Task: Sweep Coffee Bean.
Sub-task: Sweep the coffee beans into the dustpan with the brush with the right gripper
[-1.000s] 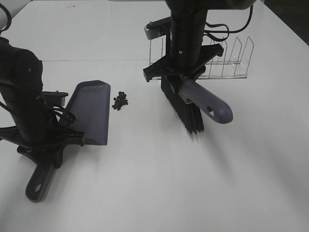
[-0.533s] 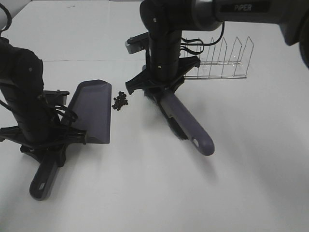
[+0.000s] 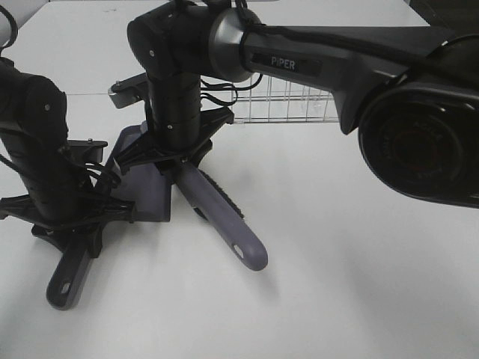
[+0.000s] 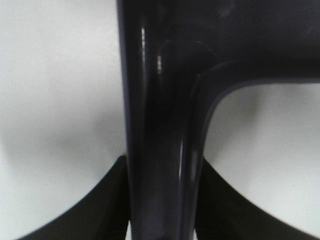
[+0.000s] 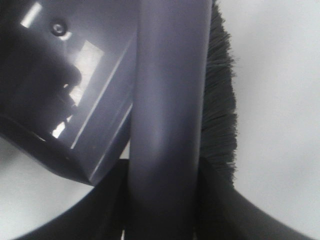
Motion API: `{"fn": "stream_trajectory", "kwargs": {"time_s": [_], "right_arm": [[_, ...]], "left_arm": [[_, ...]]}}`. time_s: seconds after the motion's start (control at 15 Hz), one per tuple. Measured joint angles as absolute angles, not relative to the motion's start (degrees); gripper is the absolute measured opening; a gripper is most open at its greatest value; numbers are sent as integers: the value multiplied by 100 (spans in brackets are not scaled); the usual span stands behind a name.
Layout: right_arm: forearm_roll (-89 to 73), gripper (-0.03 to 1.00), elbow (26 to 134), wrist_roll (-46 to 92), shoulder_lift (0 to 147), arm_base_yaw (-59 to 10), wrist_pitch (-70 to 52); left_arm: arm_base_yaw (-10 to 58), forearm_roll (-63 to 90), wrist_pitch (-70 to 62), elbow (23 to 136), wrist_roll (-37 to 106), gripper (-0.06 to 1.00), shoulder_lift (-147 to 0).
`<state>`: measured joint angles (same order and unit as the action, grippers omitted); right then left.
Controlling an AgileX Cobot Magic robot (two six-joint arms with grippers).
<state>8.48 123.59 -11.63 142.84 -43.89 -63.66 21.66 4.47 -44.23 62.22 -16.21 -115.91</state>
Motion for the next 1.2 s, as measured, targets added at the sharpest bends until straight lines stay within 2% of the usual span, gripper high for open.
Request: {"fn": "stream_trajectory", "kwargs": {"time_s": [0.47, 0.73, 1.2], "right_arm": [[1627, 28, 13316, -1134, 14312, -4423, -6990], [1931, 28, 13413, -1100, 14255, -4372, -7036], [1942, 28, 13413, -871, 13247, -3627, -7059]], "left_arm": [[2166, 447, -4423, 6222, -1621, 32, -11591], [2166, 447, -4423, 6222, -1621, 32, -11591], [2166, 447, -4423, 6222, -1621, 32, -11591]]}}
